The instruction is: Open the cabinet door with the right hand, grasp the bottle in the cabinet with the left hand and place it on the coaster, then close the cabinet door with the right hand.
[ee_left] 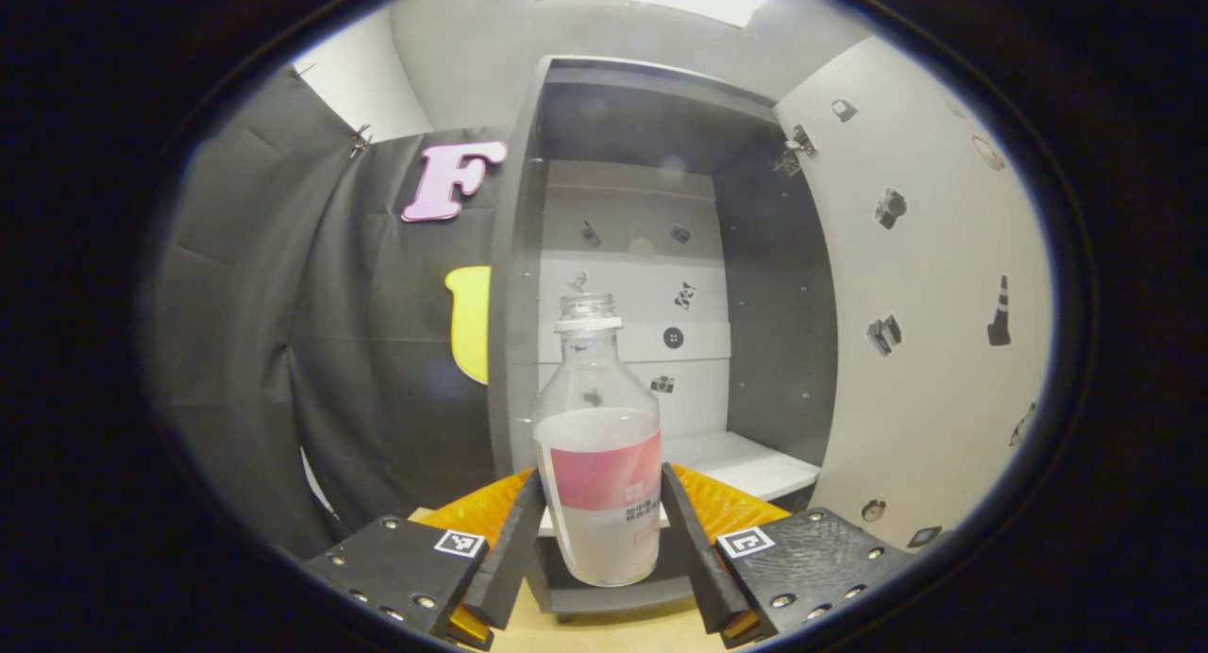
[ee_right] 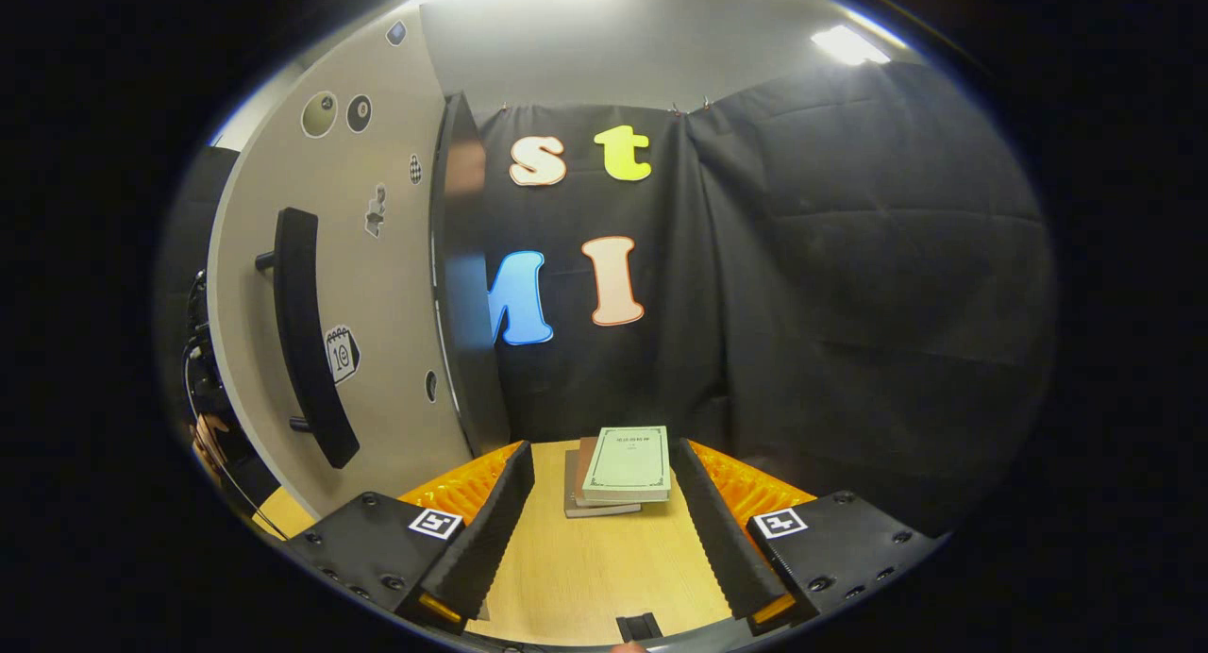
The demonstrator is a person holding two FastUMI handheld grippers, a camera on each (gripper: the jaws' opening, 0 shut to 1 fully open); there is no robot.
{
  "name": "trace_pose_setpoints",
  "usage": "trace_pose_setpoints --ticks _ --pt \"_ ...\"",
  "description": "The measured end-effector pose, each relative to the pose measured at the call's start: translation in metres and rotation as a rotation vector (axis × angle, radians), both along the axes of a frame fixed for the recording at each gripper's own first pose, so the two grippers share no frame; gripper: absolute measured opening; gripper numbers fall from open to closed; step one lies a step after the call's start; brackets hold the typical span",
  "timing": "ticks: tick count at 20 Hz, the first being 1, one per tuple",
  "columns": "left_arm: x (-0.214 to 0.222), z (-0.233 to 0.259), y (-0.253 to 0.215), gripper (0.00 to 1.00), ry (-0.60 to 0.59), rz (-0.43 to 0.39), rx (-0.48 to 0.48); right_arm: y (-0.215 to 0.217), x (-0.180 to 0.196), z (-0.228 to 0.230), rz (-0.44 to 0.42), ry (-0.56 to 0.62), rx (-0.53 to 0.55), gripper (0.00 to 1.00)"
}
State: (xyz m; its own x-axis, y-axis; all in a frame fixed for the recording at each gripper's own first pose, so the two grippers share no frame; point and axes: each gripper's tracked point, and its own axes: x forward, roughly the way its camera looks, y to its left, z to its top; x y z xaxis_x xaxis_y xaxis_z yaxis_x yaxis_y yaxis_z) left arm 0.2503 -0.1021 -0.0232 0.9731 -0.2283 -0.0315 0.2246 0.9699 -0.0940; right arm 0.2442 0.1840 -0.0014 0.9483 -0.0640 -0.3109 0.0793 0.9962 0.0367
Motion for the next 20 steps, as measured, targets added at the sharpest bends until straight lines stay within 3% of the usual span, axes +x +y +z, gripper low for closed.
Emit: trace_pose_setpoints --ticks 2,8,11,20 --pt "-0.017 -0.005 0.009 0.72 0.003 0.018 0.001 0.002 0.001 -0.002 0.023 0.002 0.016 0.96" --pt "-0.066 -0.026 0.039 0.74 0.029 0.086 -0.008 0.005 0.000 -0.007 0.070 0.004 0.061 0.93" --pt "-0.088 -0.042 0.050 0.74 0.040 0.114 -0.014 0.005 -0.002 -0.010 0.074 0.000 0.079 0.98" --pt "-0.147 -0.118 0.068 0.74 0.097 0.151 -0.046 0.000 -0.015 -0.023 0.085 0.011 0.088 0.98"
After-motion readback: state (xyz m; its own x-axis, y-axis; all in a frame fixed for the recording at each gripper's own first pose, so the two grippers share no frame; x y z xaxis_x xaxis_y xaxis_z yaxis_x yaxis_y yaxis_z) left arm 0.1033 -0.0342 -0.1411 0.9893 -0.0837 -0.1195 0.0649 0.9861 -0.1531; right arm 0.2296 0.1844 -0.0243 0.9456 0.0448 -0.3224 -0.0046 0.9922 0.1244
